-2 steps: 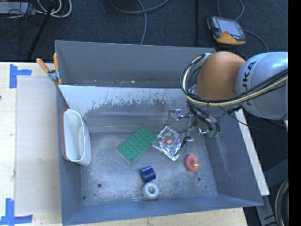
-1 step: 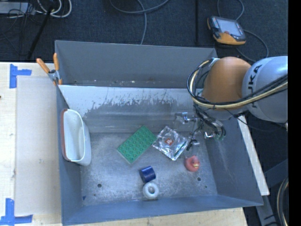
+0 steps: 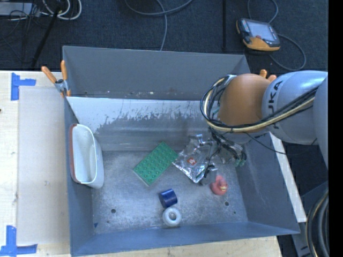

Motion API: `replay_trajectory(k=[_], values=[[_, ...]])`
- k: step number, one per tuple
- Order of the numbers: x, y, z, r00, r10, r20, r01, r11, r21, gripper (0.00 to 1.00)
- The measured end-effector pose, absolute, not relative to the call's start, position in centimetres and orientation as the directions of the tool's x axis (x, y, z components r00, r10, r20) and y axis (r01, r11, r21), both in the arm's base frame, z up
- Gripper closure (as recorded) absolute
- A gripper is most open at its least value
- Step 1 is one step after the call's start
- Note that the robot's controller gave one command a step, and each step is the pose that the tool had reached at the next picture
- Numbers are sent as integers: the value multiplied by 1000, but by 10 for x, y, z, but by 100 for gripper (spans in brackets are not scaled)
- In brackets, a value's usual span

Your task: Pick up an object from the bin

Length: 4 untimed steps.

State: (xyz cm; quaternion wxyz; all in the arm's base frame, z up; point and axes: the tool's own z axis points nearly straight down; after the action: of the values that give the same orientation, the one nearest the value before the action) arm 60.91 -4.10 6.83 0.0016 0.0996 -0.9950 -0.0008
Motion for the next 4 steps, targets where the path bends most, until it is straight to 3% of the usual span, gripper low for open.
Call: replay_trajectory(k=[1, 2, 3, 4], values=[[609, -41, 68, -981, -195, 3, -195, 981, 3, 0], [610, -42, 69, -981, -194, 0, -194, 981, 2, 100], [611, -42, 101, -981, -193, -3, -193, 981, 0, 100], [611, -42, 106, -981, -192, -2, -192, 981, 0, 100]])
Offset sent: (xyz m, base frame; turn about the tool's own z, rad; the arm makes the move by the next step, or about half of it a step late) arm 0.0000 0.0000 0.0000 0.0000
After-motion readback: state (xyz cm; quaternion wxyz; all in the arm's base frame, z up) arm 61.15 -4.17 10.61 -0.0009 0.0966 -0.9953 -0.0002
